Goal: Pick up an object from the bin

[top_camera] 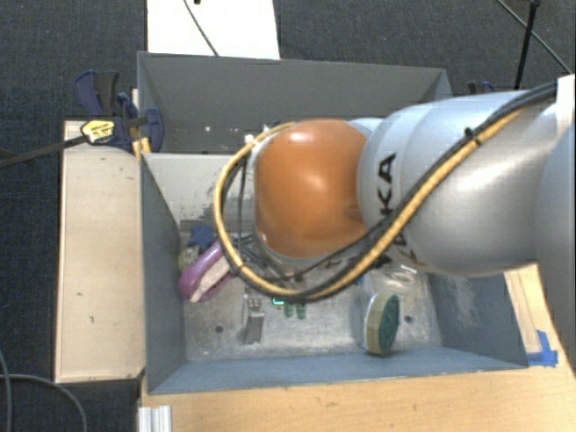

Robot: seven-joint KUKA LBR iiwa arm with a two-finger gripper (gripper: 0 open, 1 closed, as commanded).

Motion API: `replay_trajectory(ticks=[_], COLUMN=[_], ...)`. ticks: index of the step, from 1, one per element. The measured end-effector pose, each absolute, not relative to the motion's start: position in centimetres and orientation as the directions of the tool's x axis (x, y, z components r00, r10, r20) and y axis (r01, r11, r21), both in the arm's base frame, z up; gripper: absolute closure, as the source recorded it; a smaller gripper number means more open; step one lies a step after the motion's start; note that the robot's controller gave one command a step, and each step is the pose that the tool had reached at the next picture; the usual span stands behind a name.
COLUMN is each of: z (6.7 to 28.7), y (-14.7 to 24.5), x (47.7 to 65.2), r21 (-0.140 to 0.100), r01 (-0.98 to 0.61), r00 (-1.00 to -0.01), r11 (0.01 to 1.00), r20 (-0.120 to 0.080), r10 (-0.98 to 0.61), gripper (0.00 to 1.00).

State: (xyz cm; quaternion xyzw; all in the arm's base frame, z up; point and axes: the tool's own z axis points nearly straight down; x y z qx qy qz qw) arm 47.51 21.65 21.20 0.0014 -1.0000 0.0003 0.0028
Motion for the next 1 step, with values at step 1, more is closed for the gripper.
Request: replay_trajectory(ticks=[1], z=[8.58], y=[23.10], x=[53.74], r21=[0.003], r01=[-0.150], r00=[-0.989], r11=[0.989], r20=[-0.015], r10=[-0.150], gripper=[0.00])
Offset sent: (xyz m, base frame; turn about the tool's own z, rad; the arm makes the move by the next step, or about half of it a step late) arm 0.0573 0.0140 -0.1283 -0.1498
